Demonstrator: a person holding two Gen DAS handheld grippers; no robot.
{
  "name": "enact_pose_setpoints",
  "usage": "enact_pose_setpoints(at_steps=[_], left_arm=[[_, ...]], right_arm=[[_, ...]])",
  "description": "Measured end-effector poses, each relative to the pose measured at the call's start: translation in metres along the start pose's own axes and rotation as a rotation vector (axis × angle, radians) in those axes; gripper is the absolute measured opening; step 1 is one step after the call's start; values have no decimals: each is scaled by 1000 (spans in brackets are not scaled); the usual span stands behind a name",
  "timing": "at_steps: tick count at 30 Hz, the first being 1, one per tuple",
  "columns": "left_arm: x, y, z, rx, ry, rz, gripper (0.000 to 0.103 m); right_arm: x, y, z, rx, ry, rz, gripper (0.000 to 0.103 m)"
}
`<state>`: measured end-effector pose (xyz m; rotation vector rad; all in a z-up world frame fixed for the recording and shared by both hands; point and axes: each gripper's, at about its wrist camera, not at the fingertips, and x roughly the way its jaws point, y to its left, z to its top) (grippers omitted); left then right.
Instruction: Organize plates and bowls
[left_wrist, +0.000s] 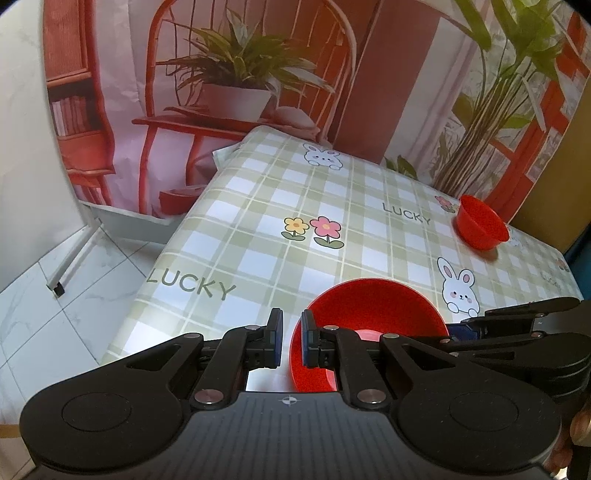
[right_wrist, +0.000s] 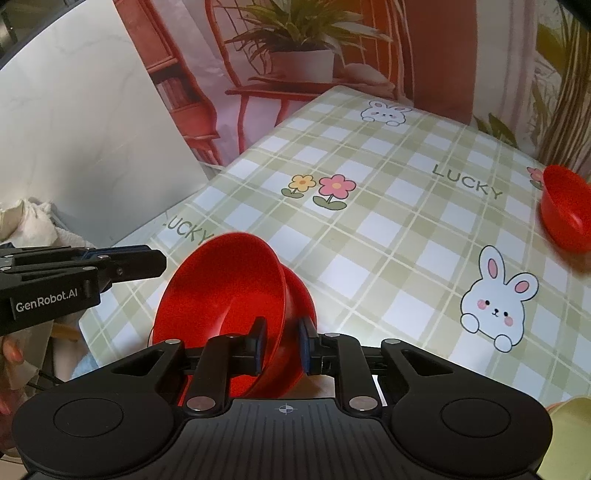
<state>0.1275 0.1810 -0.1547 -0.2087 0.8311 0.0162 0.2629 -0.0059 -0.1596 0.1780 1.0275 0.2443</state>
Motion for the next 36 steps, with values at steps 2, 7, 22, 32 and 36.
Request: enact_pose_setpoints(at_steps=[2,7,22,32,36], left_arm=[[3,0,-1,1,9,1,11],[4,1,-1,2,17,-4,11],[-7,-4,14,-29,-41,-41,11],[-28,-57,42,5,-140,-146,11],[-29,-88,49,51,-156,-185,11]], right_arm=[[0,-1,0,4,-1,2,17],[1,0,0,5,0,0,18],[-21,-10,7,-10,-71,-16,26],[-86,-54,26,13,-239,-76,26],[-113,-83,26,45,-286,-105,26]])
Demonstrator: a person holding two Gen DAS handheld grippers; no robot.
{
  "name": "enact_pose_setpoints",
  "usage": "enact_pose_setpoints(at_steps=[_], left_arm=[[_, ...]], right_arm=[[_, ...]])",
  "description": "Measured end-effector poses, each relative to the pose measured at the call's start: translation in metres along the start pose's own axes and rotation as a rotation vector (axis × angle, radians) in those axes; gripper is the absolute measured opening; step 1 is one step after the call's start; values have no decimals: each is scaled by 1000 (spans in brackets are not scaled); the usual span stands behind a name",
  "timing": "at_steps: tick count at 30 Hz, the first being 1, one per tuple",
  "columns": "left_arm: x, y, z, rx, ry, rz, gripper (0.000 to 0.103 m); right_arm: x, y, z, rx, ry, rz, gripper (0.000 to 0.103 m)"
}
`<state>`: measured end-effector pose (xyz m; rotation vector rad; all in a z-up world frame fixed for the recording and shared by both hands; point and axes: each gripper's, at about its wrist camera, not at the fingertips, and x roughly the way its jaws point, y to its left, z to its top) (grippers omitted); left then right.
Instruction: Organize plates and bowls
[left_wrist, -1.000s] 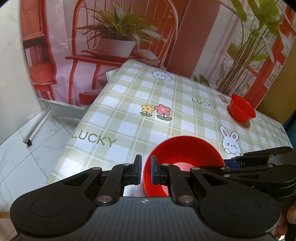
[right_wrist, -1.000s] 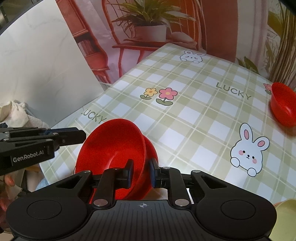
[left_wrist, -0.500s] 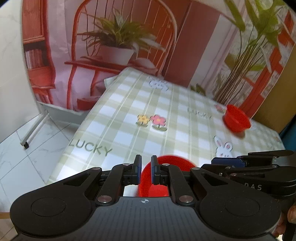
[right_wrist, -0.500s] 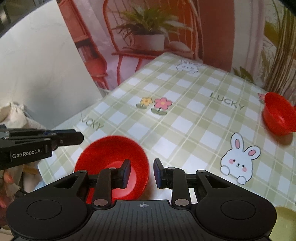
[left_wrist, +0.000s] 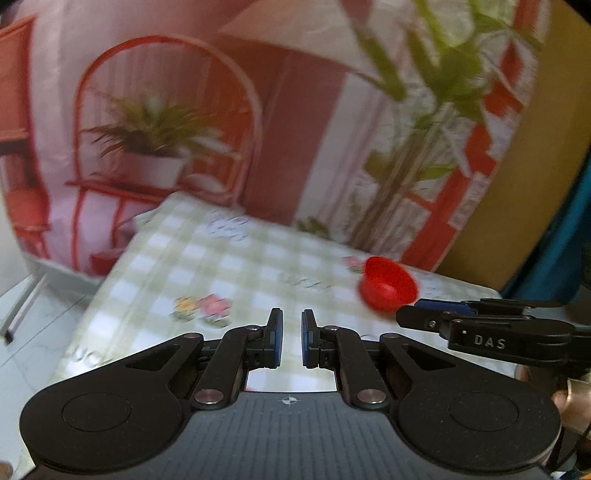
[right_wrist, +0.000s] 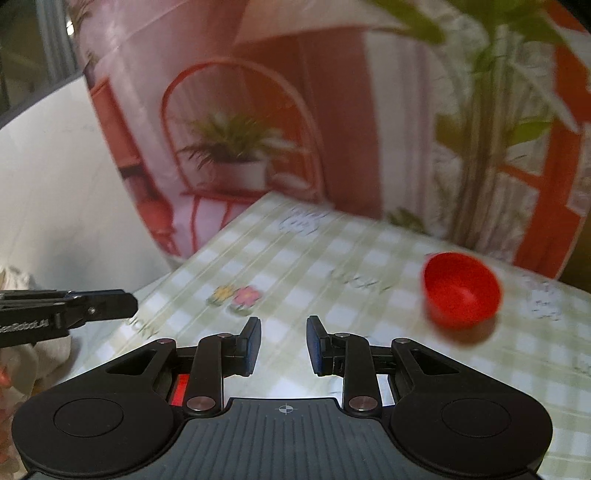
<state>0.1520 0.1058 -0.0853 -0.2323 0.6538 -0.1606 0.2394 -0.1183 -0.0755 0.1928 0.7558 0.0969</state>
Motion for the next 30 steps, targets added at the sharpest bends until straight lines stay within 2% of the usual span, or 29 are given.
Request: enact_pose_setpoints(at_steps=[12,17,23,30], left_arm=[[47,-83,21,89,-6,-104,11],[88,-104,19,89,34,-113,21],[145,-123,16,126,95,-116,25],[206,-120,22,118,135,-72,25]], right_arm=[[-43,-106,-2,129,-95,-90,26],[-47,-149,-4,190,-132,-128,26],[-24,-183,-13,218,-117,-144,26],[18,-216,-18,269,-64,-132,26]])
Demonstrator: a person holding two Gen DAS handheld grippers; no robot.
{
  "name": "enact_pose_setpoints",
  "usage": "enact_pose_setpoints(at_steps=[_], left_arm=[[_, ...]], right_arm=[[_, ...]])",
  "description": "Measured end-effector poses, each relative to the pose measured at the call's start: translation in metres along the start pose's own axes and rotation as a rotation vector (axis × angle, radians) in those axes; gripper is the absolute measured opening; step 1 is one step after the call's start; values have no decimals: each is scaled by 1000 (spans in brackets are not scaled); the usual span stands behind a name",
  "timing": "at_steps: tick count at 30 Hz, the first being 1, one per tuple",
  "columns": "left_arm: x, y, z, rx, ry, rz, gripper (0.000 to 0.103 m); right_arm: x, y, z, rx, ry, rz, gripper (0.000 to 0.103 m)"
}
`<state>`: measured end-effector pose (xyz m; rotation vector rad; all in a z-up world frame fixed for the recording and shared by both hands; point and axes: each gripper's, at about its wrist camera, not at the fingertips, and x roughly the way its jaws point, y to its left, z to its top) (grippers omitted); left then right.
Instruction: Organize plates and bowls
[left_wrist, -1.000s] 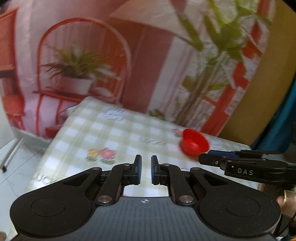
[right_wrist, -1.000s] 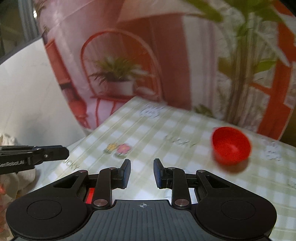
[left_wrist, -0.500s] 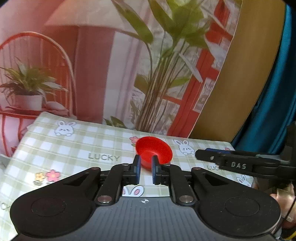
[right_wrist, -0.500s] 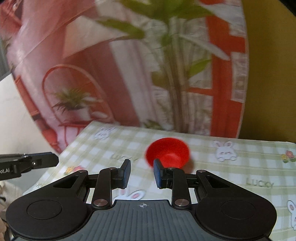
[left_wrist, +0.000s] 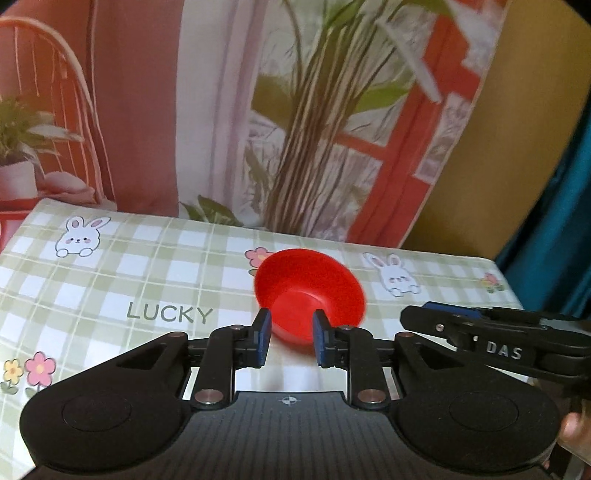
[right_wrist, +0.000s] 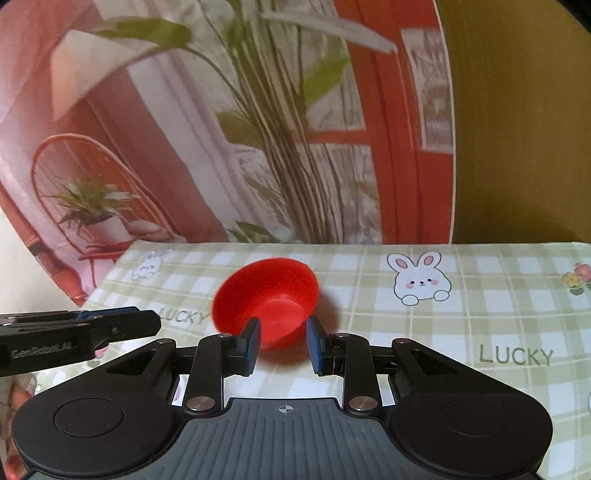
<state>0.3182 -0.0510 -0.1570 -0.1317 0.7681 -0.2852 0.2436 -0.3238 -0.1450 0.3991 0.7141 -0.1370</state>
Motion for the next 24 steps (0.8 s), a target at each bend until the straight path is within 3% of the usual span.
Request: enact_pose_setpoints(at_steps=[5,22,24], left_arm=[[28,11,4,-32,16,4,34],[83,16,8,-62,72,30,33],[85,15,7,-67,72,34,29]], right_arm=[[33,-11,6,-7,30,8,26],[101,-24,11,-1,83,0,26],[104,-24,10,8,88,0,25]])
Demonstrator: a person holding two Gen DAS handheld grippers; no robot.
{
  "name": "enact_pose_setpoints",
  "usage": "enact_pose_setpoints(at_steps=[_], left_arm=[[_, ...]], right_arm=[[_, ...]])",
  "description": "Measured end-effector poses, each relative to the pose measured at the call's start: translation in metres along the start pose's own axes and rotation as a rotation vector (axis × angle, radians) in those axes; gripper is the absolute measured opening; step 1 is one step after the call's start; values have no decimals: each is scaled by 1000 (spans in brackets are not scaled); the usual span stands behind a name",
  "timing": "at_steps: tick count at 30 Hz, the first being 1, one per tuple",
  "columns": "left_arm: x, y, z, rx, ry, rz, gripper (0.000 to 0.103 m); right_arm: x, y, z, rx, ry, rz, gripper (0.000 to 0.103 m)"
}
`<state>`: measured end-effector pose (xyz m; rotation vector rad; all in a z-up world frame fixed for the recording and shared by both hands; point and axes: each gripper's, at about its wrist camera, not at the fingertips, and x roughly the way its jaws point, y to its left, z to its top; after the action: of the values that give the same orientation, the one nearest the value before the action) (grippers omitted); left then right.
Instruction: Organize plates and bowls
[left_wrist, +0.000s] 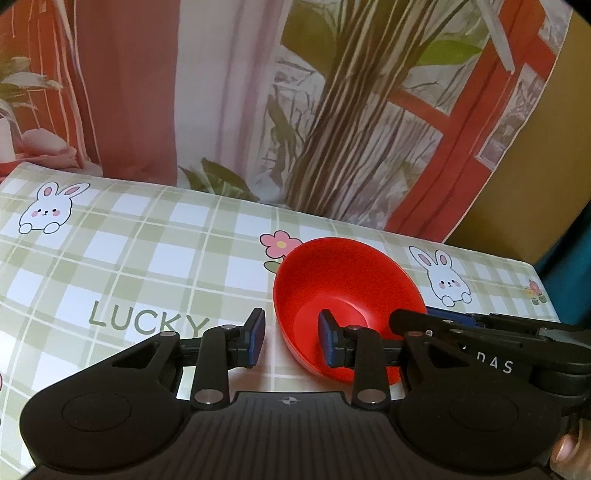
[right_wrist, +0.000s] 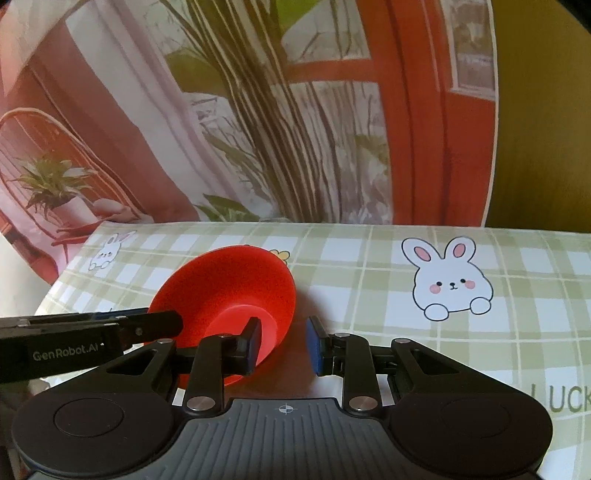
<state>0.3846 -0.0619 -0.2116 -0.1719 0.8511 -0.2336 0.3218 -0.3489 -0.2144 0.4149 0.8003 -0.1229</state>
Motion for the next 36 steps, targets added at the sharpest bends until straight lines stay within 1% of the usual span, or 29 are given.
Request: enact_pose_setpoints(at_steps=[1,2,3,5,6,7,12,17,24,33,34,36], left_arm=[[1,0,0,-1,6,1,20],[2,-1,0,0,17,3,16],[3,-1,-1,5,24,3,15],[2,-3,-2,20,22,4,15],[0,-5,-2,31,22,5,15],[-1,-5,-2,36,23,6,15],[-13,-6,-3,37,21,-3,15],[-30,-11,-5,50,9,-6,15],[-67,-20,-10,86,-9,3,17],[-117,-24,-19,104,-55,26,17],[-122,-25,-20,102,-46,37,17],[-132,-27,-22,104,-58,40,17]], right_arm=[[1,0,0,2,2,0,24],[2,0,0,3,3,0,22],[3,0,-1,6,4,0,18],[3,0,-1,17,3,6,16],[3,0,-1,23,2,10,12],[3,0,-2,30,4,14,11],[-4,0,-3,48,-7,18,10],[-20,6,-2,30,-19,14,10],[-51,18,-1,28,-51,20,9],[-97,40,-10,9,-99,31,9],[-102,42,-11,10,-104,33,9],[-112,46,-14,12,-113,35,9]])
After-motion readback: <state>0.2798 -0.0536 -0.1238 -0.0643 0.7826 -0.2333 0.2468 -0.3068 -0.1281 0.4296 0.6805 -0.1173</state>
